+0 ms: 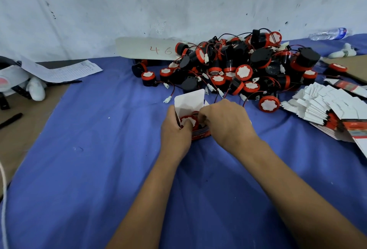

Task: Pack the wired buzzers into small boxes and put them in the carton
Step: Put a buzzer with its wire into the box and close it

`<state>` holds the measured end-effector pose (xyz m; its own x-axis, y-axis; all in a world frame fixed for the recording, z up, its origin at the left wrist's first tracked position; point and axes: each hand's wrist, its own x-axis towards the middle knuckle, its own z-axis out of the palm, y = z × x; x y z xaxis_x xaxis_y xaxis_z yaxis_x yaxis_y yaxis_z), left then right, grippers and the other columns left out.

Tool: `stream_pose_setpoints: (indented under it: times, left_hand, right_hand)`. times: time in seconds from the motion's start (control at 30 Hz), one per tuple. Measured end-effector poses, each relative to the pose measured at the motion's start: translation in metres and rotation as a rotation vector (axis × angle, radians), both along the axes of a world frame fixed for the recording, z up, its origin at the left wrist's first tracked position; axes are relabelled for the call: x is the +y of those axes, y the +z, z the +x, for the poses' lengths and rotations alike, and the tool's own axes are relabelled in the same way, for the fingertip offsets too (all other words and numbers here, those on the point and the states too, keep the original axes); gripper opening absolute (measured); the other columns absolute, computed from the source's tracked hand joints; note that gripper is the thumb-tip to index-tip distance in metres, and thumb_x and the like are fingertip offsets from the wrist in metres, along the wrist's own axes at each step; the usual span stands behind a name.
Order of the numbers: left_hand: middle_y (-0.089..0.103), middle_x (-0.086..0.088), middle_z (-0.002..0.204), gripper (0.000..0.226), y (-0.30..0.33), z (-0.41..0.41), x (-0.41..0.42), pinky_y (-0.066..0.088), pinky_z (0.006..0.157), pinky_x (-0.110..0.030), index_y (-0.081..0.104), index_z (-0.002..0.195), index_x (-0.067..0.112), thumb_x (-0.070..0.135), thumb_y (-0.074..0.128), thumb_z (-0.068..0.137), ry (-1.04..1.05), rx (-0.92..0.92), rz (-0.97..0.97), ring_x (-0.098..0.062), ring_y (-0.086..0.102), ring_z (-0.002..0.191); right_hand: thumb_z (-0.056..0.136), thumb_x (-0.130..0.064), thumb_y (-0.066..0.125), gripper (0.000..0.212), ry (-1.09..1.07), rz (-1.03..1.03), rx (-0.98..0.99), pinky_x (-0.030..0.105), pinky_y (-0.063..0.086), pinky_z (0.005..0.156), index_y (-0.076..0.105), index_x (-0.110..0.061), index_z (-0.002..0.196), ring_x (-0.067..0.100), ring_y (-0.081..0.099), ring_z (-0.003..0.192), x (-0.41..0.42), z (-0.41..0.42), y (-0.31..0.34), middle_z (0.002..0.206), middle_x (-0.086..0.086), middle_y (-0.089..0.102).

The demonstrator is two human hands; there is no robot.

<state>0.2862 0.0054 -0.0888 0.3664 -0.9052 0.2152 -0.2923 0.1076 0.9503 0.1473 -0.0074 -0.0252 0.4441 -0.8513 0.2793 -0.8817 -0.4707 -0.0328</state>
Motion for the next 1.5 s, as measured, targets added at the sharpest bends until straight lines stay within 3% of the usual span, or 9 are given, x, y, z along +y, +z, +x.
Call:
stream_pose_setpoints:
  times: [0.23, 0.37, 0.57, 0.7, 0.8, 0.97, 1.07, 1.23, 1.5]
  left_hand:
    - [0.056, 0.003, 0.133, 0.071, 0.001, -0.002, 0.007, 0.052, 0.082, -0.016, 0.03, 0.145, 0.037, -0.003, 0.055, 0.091, -0.012, -0.124, -0.193, -0.006, 0.06, 0.111]
    - [0.04, -0.002, 0.144, 0.061, 0.004, -0.007, 0.012, 0.045, 0.083, -0.004, 0.042, 0.136, 0.033, -0.006, 0.052, 0.09, -0.008, -0.287, -0.288, 0.01, 0.049, 0.112]
    - [0.071, 0.012, 0.115, 0.051, 0.012, -0.009, 0.007, 0.062, 0.071, -0.032, 0.048, 0.137, 0.036, 0.022, 0.061, 0.09, 0.007, 0.027, -0.052, -0.011, 0.072, 0.098]
    - [0.049, 0.003, 0.142, 0.048, 0.023, -0.012, 0.008, 0.059, 0.08, -0.044, 0.052, 0.124, 0.04, 0.032, 0.065, 0.078, 0.09, -0.322, 0.028, -0.018, 0.06, 0.11]
    - [0.035, -0.006, 0.151, 0.016, 0.024, -0.01, 0.009, 0.056, 0.082, -0.046, 0.069, 0.099, 0.03, 0.022, 0.067, 0.086, 0.071, -0.716, 0.067, -0.029, 0.049, 0.122]
    - [0.064, -0.001, 0.119, 0.055, 0.028, -0.013, 0.008, 0.06, 0.079, -0.048, 0.045, 0.131, 0.028, 0.032, 0.06, 0.078, 0.061, -0.102, 0.133, -0.025, 0.066, 0.097]
    - [0.061, 0.001, 0.124, 0.038, 0.031, -0.016, 0.015, 0.059, 0.074, -0.047, 0.05, 0.121, 0.025, 0.015, 0.061, 0.087, 0.029, -0.293, 0.067, -0.027, 0.065, 0.096]
    - [0.029, -0.011, 0.157, 0.028, 0.026, -0.011, 0.013, 0.057, 0.081, -0.046, 0.074, 0.11, 0.023, 0.011, 0.053, 0.096, 0.036, -0.678, 0.071, -0.033, 0.062, 0.103]
    - [0.038, -0.008, 0.152, 0.034, 0.024, -0.011, 0.012, 0.056, 0.09, -0.042, 0.076, 0.117, 0.022, 0.011, 0.05, 0.097, 0.04, -0.625, 0.056, -0.028, 0.063, 0.108]
  right_hand:
    - [0.085, 0.01, 0.048, 0.033, 0.102, 0.133, 0.108, 0.035, 0.038, 0.064, 0.06, -0.013, 0.105, 0.022, 0.043, 0.075, -0.003, 0.0, 0.005, 0.087, 0.004, 0.058]
    - [0.086, 0.012, 0.049, 0.035, 0.134, 0.165, 0.051, 0.036, 0.037, 0.061, 0.056, -0.009, 0.112, 0.02, 0.042, 0.07, -0.01, -0.004, 0.009, 0.075, -0.001, 0.041]
    - [0.091, 0.002, 0.049, 0.02, 0.03, 0.082, 0.115, 0.035, 0.035, 0.057, 0.06, -0.014, 0.094, 0.025, 0.05, 0.068, -0.005, 0.008, 0.012, 0.08, 0.004, 0.053]
    - [0.089, 0.002, 0.051, 0.034, 0.052, 0.166, 0.155, 0.029, 0.025, 0.051, 0.037, -0.017, 0.065, 0.015, 0.034, 0.055, -0.002, 0.011, 0.018, 0.064, 0.0, 0.038]
    - [0.091, 0.005, 0.049, 0.032, 0.059, 0.234, 0.131, 0.029, 0.031, 0.058, 0.04, -0.014, 0.067, 0.017, 0.039, 0.062, -0.003, 0.012, 0.018, 0.07, 0.0, 0.038]
    - [0.091, 0.001, 0.057, 0.016, 0.033, 0.059, -0.216, 0.038, 0.049, 0.074, 0.07, -0.007, 0.098, 0.026, 0.054, 0.088, -0.007, 0.007, 0.007, 0.099, 0.007, 0.052]
    - [0.092, -0.003, 0.063, 0.011, -0.02, -0.006, -0.324, 0.041, 0.053, 0.081, 0.072, -0.008, 0.098, 0.025, 0.061, 0.09, -0.01, 0.004, 0.007, 0.096, 0.007, 0.068]
    - [0.096, -0.01, 0.06, 0.024, -0.098, -0.054, -0.2, 0.038, 0.057, 0.077, 0.074, -0.026, 0.107, 0.021, 0.064, 0.094, -0.003, 0.001, 0.0, 0.102, -0.002, 0.071]
    - [0.097, -0.013, 0.054, 0.028, -0.046, -0.1, -0.038, 0.03, 0.034, 0.087, 0.074, -0.03, 0.107, 0.017, 0.041, 0.087, -0.007, 0.001, -0.002, 0.085, -0.003, 0.057]
